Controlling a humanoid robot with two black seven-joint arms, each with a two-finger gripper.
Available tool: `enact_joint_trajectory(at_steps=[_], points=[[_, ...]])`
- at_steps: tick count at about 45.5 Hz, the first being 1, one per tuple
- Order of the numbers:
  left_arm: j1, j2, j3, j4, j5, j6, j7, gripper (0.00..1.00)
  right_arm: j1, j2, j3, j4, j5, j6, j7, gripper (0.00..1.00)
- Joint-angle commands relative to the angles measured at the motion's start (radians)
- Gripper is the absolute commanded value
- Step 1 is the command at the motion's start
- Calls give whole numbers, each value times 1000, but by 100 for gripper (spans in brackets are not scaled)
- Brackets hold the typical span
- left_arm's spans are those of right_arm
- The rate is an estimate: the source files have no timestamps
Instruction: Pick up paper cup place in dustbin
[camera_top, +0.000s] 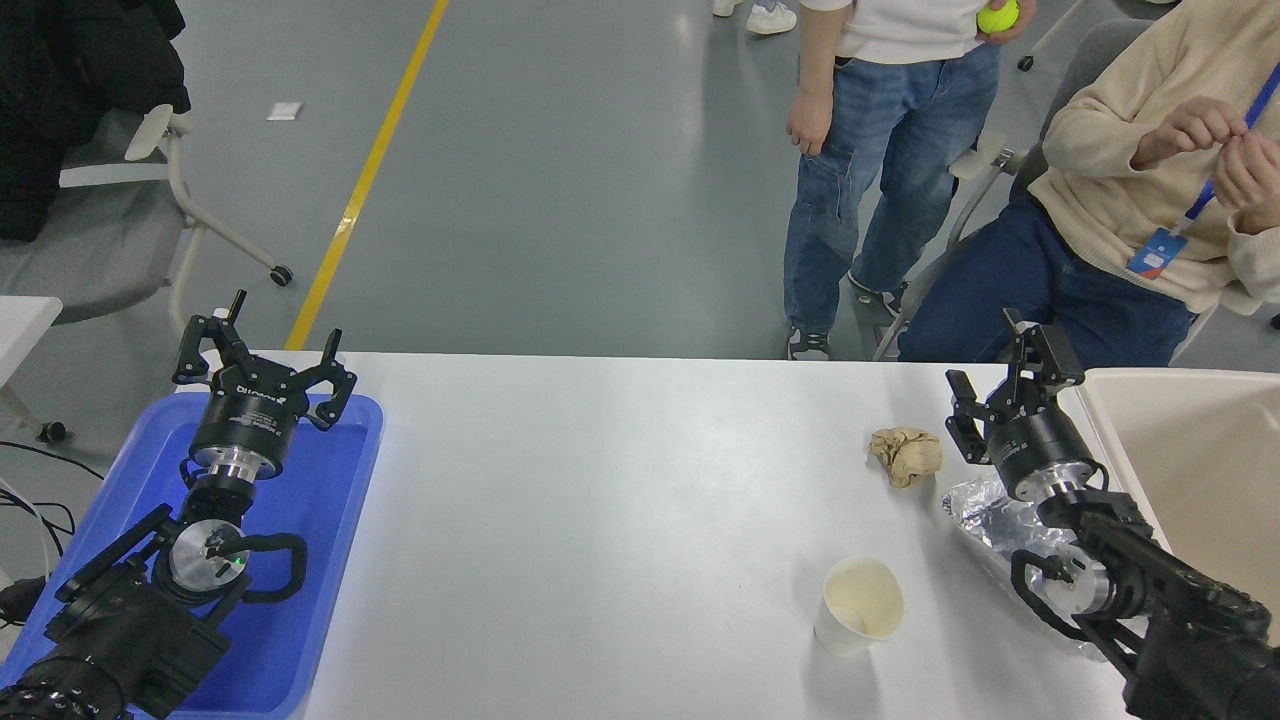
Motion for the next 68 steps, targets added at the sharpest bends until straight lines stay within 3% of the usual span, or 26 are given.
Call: enact_joint_trajectory(at_steps=[1,14,32,38,50,64,68], points=[[0,0,0,0,0,1,0,100,93,-77,-249,5,0,-7,-2,100],[0,0,0,0,0,1,0,100,214,-249,-690,100,1,-2,-1,100],[0,0,0,0,-1,-3,0,100,906,-372,-1591,188,1,17,1,100],[0,0,0,-1,-2,-3,0,100,1128,-337,-1838,218,1,22,4,100],[0,0,0,0,-2,-3,0,100,1496,-71,-2240,439,0,223,4,100],[0,0,0,0,-1,-3,0,100,1670,62,-2243,487,-54,698,2,100],[0,0,0,0,-1,-3,0,100,1750,82,-2228,500,-108,700,2,100]])
